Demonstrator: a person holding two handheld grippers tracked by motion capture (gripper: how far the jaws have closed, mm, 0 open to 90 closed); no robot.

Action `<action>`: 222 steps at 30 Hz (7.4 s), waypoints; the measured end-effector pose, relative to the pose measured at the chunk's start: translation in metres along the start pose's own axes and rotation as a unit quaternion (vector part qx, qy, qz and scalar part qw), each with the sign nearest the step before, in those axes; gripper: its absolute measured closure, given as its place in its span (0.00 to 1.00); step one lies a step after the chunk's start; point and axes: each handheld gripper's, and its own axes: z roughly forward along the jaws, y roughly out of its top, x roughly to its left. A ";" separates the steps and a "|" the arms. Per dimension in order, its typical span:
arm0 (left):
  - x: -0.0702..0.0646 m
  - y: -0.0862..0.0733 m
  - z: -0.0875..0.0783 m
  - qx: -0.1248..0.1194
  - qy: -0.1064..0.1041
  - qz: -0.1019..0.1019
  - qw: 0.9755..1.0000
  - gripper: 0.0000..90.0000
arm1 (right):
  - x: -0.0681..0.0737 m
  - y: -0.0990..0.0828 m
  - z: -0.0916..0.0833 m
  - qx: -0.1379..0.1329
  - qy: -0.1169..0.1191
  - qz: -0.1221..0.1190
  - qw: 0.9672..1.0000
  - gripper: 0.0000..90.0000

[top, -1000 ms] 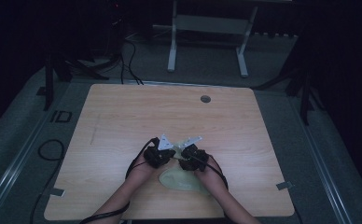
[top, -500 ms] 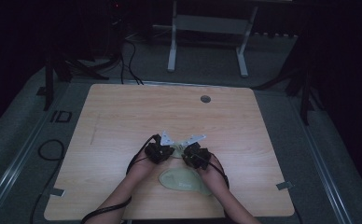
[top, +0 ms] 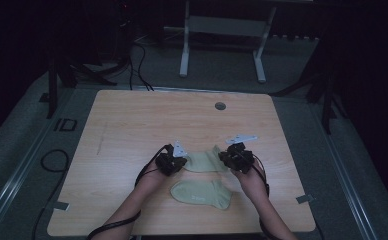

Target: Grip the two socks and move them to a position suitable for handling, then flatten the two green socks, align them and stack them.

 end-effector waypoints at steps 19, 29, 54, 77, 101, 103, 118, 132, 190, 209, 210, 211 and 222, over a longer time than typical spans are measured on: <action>0.008 0.001 0.001 0.001 -0.010 0.006 1.000 0.99 | -0.014 -0.017 0.036 0.037 -0.003 -0.016 0.999 0.96; 0.024 0.000 0.003 0.003 0.010 -0.013 1.000 0.99 | -0.022 -0.006 0.060 0.047 -0.023 -0.012 0.999 0.97; 0.020 0.006 -0.017 0.001 0.007 -0.040 0.999 0.59 | -0.019 0.010 0.046 0.017 0.038 0.001 0.999 0.48; -0.046 -0.026 -0.082 -0.008 -0.066 -0.037 0.997 0.51 | 0.001 -0.049 -0.020 0.030 0.085 -0.001 0.996 0.49; -0.055 -0.042 -0.062 0.046 -0.045 -0.026 0.998 0.84 | 0.025 -0.091 -0.018 0.074 0.033 -0.067 0.994 0.77; -0.057 -0.043 -0.060 0.047 -0.038 -0.019 0.998 0.90 | 0.026 -0.091 -0.019 0.076 0.031 -0.066 0.994 0.85; -0.043 -0.021 -0.082 0.014 -0.032 -0.033 0.999 0.98 | 0.019 -0.069 -0.042 0.041 0.038 -0.038 0.998 0.92; 0.009 0.020 -0.078 0.016 0.008 -0.043 0.999 0.98 | -0.005 -0.003 -0.027 0.023 0.010 -0.031 0.999 0.92; 0.026 0.029 -0.019 -0.004 0.021 -0.062 0.998 0.97 | -0.025 0.016 0.036 0.058 0.026 0.003 0.998 0.86; 0.018 0.005 -0.004 0.036 0.016 -0.072 0.997 0.99 | -0.031 0.005 0.060 0.084 0.013 -0.005 0.996 0.93; 0.017 0.004 -0.005 0.035 0.014 -0.074 0.997 0.99 | -0.031 0.006 0.061 0.084 0.013 -0.005 0.996 0.93; 0.016 0.004 -0.005 0.034 0.014 -0.073 0.997 0.99 | -0.031 0.007 0.062 0.085 0.013 -0.005 0.996 0.93; 0.025 0.004 -0.003 0.028 0.011 -0.086 0.996 0.97 | -0.032 0.008 0.062 0.086 0.020 0.008 0.996 0.90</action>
